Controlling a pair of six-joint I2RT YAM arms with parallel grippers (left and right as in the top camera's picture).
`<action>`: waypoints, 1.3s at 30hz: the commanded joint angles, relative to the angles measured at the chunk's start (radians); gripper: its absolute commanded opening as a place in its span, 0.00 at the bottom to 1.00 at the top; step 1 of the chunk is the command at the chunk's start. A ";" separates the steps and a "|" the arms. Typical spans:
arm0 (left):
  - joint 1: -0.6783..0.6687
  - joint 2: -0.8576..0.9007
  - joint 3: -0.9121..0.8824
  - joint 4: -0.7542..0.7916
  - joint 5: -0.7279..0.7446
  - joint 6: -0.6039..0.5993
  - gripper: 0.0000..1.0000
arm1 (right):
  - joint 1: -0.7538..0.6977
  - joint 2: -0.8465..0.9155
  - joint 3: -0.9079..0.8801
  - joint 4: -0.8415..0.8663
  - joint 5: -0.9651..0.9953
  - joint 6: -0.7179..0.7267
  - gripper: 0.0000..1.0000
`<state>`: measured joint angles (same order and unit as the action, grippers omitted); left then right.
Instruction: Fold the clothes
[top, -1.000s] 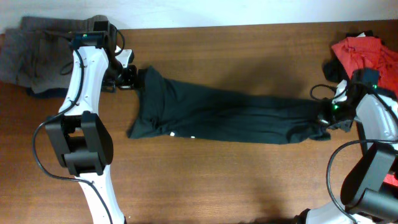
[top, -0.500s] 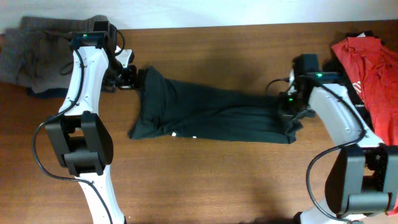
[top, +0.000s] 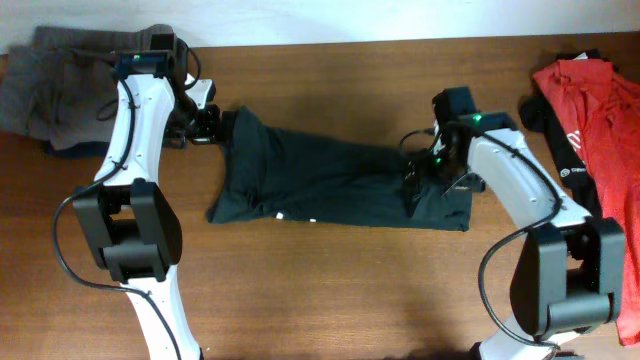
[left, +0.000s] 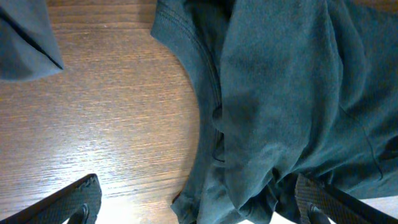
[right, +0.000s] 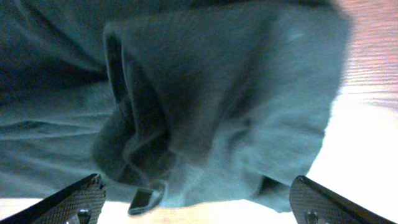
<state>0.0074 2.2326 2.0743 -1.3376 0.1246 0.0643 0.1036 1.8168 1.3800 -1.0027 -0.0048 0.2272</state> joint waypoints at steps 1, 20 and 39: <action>0.001 -0.011 0.014 0.001 0.014 0.008 0.99 | -0.055 -0.041 0.156 -0.080 -0.003 0.017 0.99; 0.001 -0.011 0.014 0.001 0.014 0.008 0.99 | -0.104 0.134 0.005 0.193 -0.332 0.014 0.04; 0.001 -0.011 0.014 0.003 0.014 0.008 0.99 | -0.055 0.202 -0.048 0.257 -0.340 0.010 0.04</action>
<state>0.0074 2.2326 2.0743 -1.3376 0.1246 0.0643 0.0296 1.9644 1.3746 -0.7376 -0.3336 0.2371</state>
